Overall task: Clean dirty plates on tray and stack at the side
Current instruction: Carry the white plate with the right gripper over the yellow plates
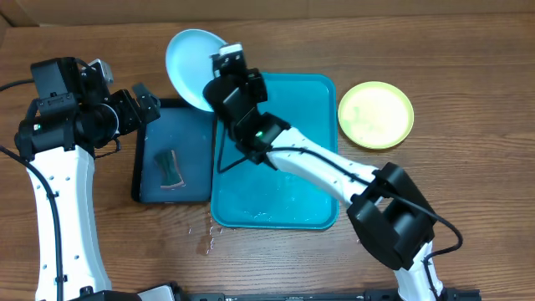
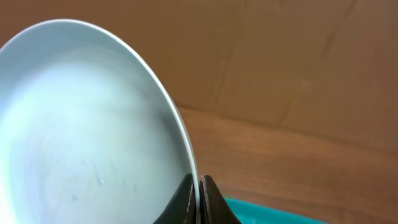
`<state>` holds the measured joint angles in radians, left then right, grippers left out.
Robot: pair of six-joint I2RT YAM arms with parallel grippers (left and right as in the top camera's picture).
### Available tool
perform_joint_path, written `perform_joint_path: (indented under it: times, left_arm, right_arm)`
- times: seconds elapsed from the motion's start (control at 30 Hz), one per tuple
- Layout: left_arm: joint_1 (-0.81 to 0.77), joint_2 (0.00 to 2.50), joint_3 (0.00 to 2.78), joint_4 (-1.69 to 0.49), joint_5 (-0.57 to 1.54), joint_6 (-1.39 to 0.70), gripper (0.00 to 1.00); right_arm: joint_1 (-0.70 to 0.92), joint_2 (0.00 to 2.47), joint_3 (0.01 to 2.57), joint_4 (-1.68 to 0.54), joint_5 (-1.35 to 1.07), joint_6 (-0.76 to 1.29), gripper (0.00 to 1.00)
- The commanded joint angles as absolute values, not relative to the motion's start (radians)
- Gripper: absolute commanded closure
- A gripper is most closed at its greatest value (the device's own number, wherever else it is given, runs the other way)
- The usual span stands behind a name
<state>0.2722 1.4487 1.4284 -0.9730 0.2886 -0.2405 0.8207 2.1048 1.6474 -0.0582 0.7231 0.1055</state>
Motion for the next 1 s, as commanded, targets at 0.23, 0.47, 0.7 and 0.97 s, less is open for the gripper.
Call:
perform_joint_path:
  times: [0.23, 0.47, 0.7, 0.97]
  left_arm:
    - [0.275, 1.435, 1.438, -0.971, 0.304, -0.25, 0.0]
    - [0.274, 1.435, 1.438, -0.971, 0.304, -0.25, 0.0]
    - [0.274, 1.435, 1.438, -0.971, 0.304, -0.25, 0.0]
    - [0.275, 1.435, 1.438, -0.971, 0.304, -0.25, 0.0]
  right_arm:
    - [0.552, 1.895, 1.657, -0.382, 0.298, 0.514, 0.96]
    - [0.266, 1.866, 1.657, -0.617, -0.017, 0.532, 0.96]
    - [-0.03, 1.867, 1.646, -0.879, -0.065, 0.522, 0.96]
    - [-0.191, 1.869, 1.554, -0.954, -0.065, 0.486, 0.96]
